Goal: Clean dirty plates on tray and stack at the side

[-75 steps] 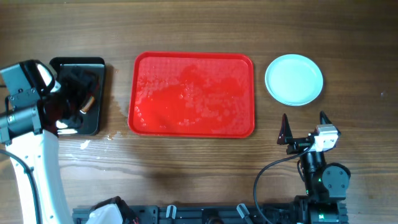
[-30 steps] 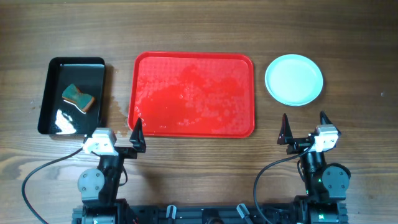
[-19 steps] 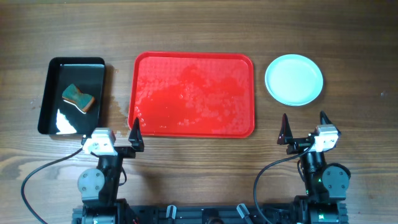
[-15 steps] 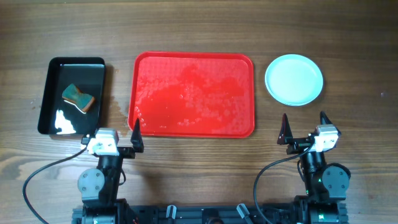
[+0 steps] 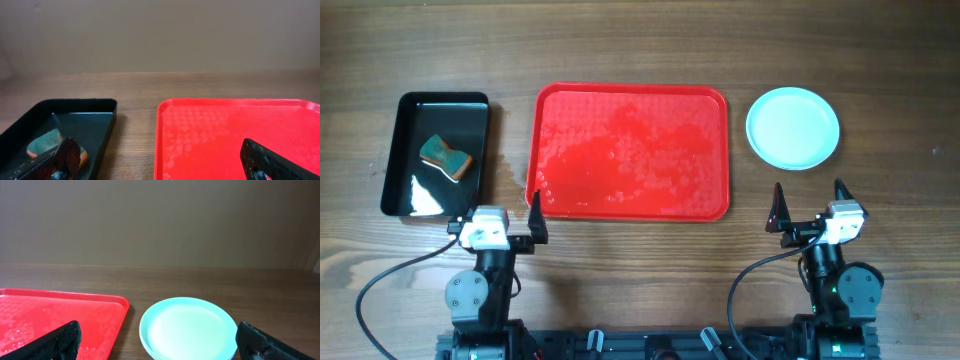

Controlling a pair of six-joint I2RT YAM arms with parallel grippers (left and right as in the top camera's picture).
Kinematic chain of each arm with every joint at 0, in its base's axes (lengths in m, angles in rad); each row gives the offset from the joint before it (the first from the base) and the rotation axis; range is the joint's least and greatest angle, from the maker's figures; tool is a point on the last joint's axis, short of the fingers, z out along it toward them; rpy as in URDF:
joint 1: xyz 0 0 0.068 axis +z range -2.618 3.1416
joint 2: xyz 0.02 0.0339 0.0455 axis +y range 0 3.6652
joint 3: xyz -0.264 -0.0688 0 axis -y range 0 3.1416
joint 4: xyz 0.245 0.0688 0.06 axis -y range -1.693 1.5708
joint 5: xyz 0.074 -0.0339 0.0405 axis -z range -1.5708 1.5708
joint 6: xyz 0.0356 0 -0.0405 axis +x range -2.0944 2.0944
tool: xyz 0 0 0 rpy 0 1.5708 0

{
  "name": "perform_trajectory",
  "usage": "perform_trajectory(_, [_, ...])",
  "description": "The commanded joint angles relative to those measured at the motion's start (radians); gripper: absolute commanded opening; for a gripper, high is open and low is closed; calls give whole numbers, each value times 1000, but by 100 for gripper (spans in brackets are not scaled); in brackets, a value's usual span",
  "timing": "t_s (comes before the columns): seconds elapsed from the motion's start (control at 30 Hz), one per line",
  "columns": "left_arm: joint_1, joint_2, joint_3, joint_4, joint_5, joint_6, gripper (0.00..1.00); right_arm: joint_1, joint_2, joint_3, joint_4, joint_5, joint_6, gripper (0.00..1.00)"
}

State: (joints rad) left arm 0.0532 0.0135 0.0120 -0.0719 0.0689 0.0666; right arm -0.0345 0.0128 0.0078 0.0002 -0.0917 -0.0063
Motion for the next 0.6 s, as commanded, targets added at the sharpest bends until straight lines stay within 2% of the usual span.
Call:
perform_trajectory(0.0, [-3,-10,-6,-8,-53,-34,100,-2,-8,-2,2,10,-18,100])
perform_trajectory(0.57, [-10,-10,-6,-8,-64,-30,100,-2,-8,-2,2,10,-18,100])
